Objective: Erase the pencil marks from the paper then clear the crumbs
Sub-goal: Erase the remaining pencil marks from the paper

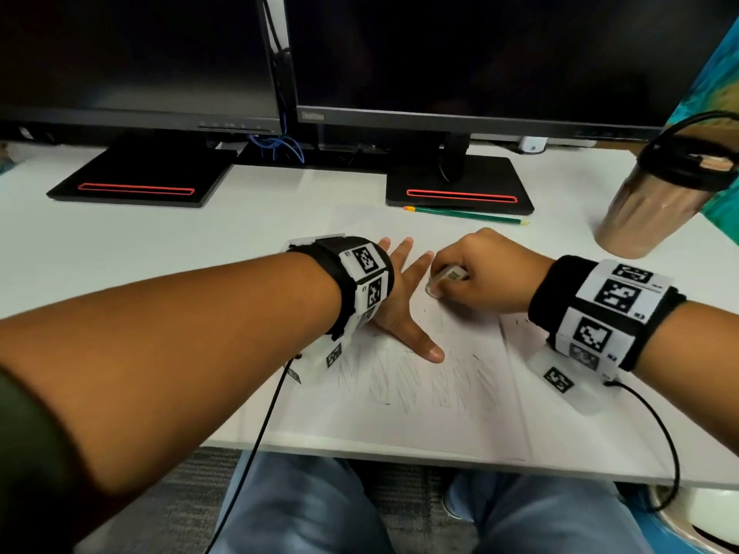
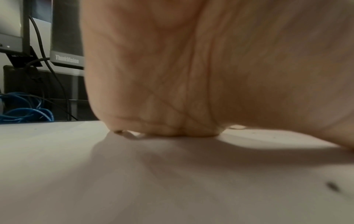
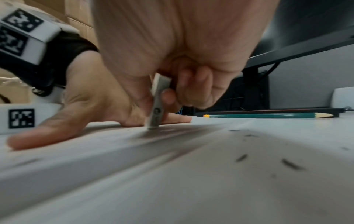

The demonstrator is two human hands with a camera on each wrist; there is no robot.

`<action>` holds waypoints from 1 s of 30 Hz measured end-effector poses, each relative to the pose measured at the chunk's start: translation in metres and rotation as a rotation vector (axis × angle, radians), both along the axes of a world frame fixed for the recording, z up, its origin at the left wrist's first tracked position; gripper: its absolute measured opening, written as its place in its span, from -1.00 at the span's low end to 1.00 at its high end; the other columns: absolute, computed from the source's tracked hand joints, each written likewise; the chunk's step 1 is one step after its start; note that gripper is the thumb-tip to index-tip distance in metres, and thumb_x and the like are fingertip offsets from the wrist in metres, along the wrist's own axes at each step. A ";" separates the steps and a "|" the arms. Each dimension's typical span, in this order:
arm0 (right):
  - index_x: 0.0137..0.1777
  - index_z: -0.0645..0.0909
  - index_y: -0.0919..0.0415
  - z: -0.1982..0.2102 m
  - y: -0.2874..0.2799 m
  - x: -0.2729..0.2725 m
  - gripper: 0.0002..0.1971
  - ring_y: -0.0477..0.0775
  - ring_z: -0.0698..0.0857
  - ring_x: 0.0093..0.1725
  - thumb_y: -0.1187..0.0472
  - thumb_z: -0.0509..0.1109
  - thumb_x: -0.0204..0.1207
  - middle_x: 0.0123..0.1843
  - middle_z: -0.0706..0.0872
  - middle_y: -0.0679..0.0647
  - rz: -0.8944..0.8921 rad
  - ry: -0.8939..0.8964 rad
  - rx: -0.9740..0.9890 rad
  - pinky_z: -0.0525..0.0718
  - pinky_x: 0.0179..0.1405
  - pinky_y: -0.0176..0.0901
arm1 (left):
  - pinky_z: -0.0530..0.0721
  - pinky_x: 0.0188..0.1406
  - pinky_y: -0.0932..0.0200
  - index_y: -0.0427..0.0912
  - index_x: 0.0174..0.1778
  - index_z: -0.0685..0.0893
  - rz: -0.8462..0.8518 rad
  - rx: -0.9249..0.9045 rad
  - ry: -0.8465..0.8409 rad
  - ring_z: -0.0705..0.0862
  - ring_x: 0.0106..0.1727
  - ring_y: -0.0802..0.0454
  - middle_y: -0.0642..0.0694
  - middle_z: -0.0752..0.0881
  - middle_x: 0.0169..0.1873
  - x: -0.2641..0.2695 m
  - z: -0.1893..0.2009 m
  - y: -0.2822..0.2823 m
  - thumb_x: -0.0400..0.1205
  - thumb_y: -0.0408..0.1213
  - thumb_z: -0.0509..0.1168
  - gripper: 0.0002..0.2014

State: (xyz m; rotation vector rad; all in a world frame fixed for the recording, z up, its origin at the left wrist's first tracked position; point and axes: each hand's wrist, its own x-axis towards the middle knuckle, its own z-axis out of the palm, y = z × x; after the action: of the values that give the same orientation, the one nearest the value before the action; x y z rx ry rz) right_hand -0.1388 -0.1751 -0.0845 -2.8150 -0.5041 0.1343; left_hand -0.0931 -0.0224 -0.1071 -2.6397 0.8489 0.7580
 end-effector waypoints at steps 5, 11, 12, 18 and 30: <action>-0.05 0.79 0.11 -0.002 0.005 -0.013 -0.88 -0.25 0.63 -0.31 0.16 0.43 0.51 -0.31 0.71 -0.21 0.103 0.106 0.036 0.55 -0.26 -0.41 | -0.19 0.62 -0.41 0.10 0.65 -0.52 -0.012 0.001 -0.008 -0.40 0.70 -0.29 -0.12 -0.50 0.67 0.000 0.000 0.000 0.20 0.67 0.26 0.40; -0.07 0.78 0.14 -0.004 0.005 -0.012 -0.88 -0.09 0.67 -0.27 0.18 0.42 0.51 -0.26 0.76 -0.09 0.108 0.012 -0.001 0.65 -0.16 -0.15 | -0.20 0.61 -0.43 0.11 0.65 -0.52 -0.013 0.000 -0.011 -0.40 0.70 -0.29 -0.12 -0.50 0.67 0.000 -0.001 0.000 0.19 0.67 0.25 0.41; -0.06 0.79 0.13 -0.004 0.008 -0.016 -0.88 -0.14 0.67 -0.27 0.19 0.42 0.51 -0.25 0.76 -0.14 0.137 0.060 0.031 0.64 -0.17 -0.24 | -0.20 0.61 -0.43 0.11 0.66 -0.52 -0.013 -0.004 -0.011 -0.40 0.70 -0.29 -0.12 -0.50 0.67 0.000 -0.001 0.001 0.19 0.67 0.26 0.41; -0.04 0.78 0.18 -0.002 -0.004 -0.003 -0.85 0.07 0.72 -0.19 0.16 0.41 0.53 -0.21 0.80 0.04 0.023 -0.034 -0.026 0.63 -0.17 -0.14 | -0.17 0.61 -0.43 0.10 0.65 -0.53 -0.017 -0.001 -0.026 -0.37 0.71 -0.30 -0.12 -0.48 0.68 -0.001 -0.001 0.000 0.18 0.68 0.25 0.42; -0.04 0.80 0.06 -0.007 0.000 -0.012 -0.88 -0.22 0.67 -0.28 0.12 0.46 0.50 -0.22 0.80 -0.14 0.092 0.077 0.059 0.62 -0.18 -0.35 | -0.15 0.63 -0.40 0.08 0.66 -0.51 -0.021 0.017 -0.039 -0.34 0.71 -0.31 -0.14 -0.45 0.69 -0.001 0.002 -0.001 0.20 0.67 0.25 0.41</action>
State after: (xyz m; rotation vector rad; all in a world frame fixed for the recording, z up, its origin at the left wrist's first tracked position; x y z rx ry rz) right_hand -0.1507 -0.1752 -0.0915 -2.7180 -0.6090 0.2415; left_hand -0.0944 -0.0235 -0.1051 -2.6176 0.8548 0.7025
